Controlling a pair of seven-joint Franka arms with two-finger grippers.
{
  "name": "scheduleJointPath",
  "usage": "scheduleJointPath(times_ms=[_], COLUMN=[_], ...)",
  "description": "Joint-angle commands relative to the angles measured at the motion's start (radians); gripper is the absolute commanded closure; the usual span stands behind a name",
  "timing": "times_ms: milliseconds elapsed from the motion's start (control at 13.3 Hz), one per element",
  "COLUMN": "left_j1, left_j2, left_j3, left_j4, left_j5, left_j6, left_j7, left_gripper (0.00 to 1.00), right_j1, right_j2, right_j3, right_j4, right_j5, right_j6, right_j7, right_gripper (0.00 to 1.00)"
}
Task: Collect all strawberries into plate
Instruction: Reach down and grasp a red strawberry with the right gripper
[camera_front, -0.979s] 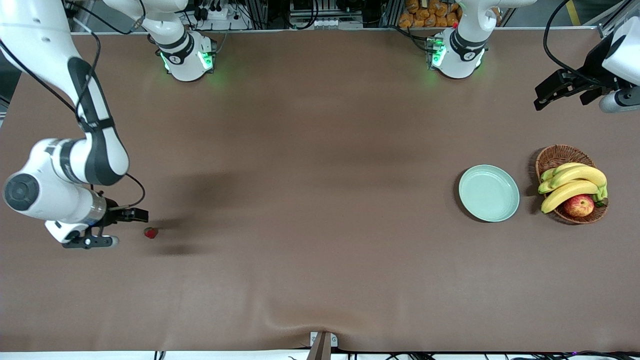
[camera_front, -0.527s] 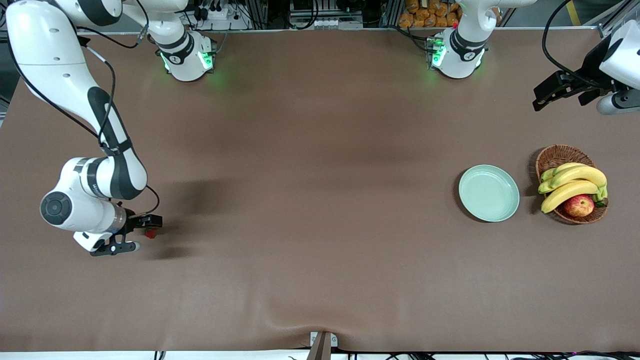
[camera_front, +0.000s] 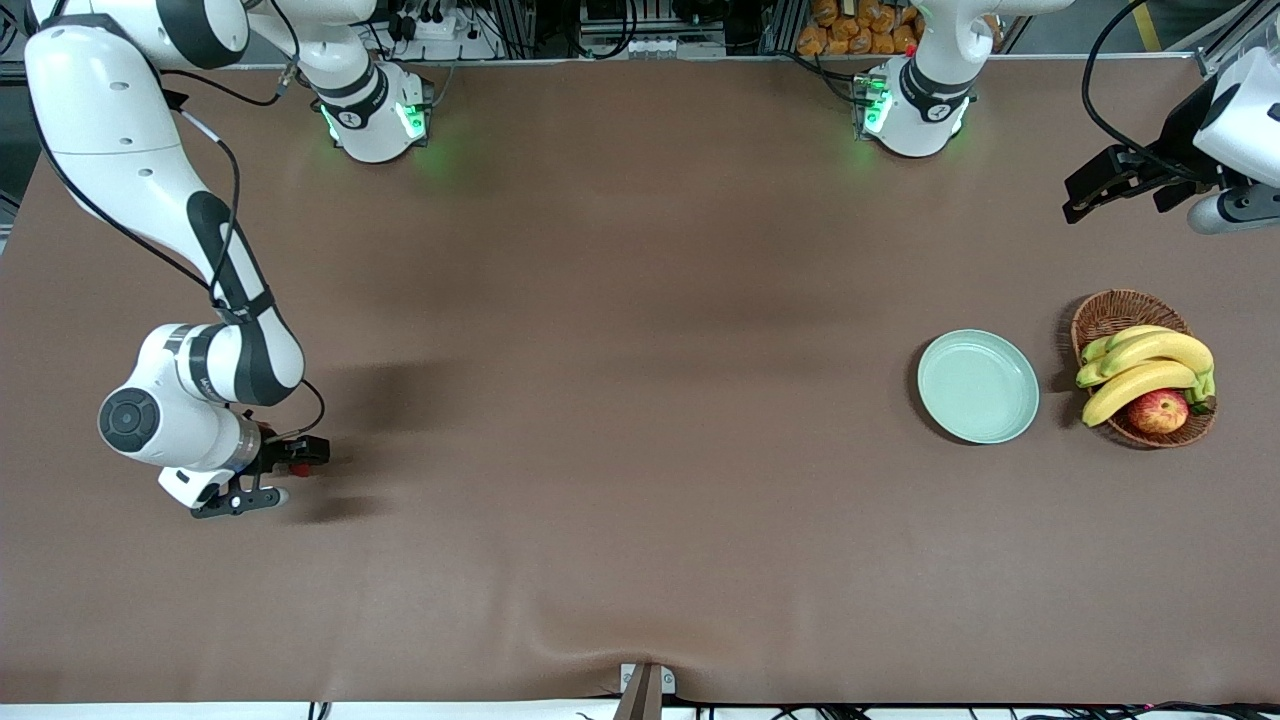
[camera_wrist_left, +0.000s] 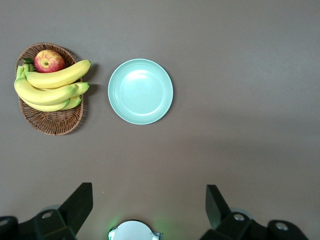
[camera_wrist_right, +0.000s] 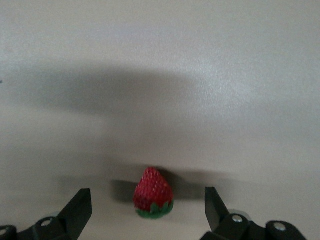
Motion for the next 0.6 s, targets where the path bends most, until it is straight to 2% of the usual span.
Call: scheduleJointPath(times_ms=[0, 75, 226, 527], left_j1=[0.006, 0.004, 0.001, -0.001], left_j2=[-0.012, -0.012, -0.010, -0.010], left_j3=[0.000, 0.000, 0.000, -0.002], left_j4=[-0.010, -0.010, -0.010, -0.018], left_j5=[-0.024, -0.024, -0.024, -0.024], left_j6=[-0.009, -0.009, -0.009, -0.007], left_j7=[0.019, 0.019, 0.019, 0.019], left_gripper=[0.00, 0.00, 0.00, 0.00], right_j1=[-0.009, -0.009, -0.011, -0.012], right_j2=[0.025, 0.025, 0.020, 0.014], right_j3=[0.004, 0.004, 0.004, 0.004], right_j4=[0.025, 0.025, 0.023, 0.023], right_j5=[-0.021, -0.020, -0.020, -0.018], right_j6=[0.013, 0.009, 0.003, -0.026], right_j7=[-0.022, -0.024, -0.021, -0.019], right_gripper=[0.00, 0.00, 0.11, 0.23])
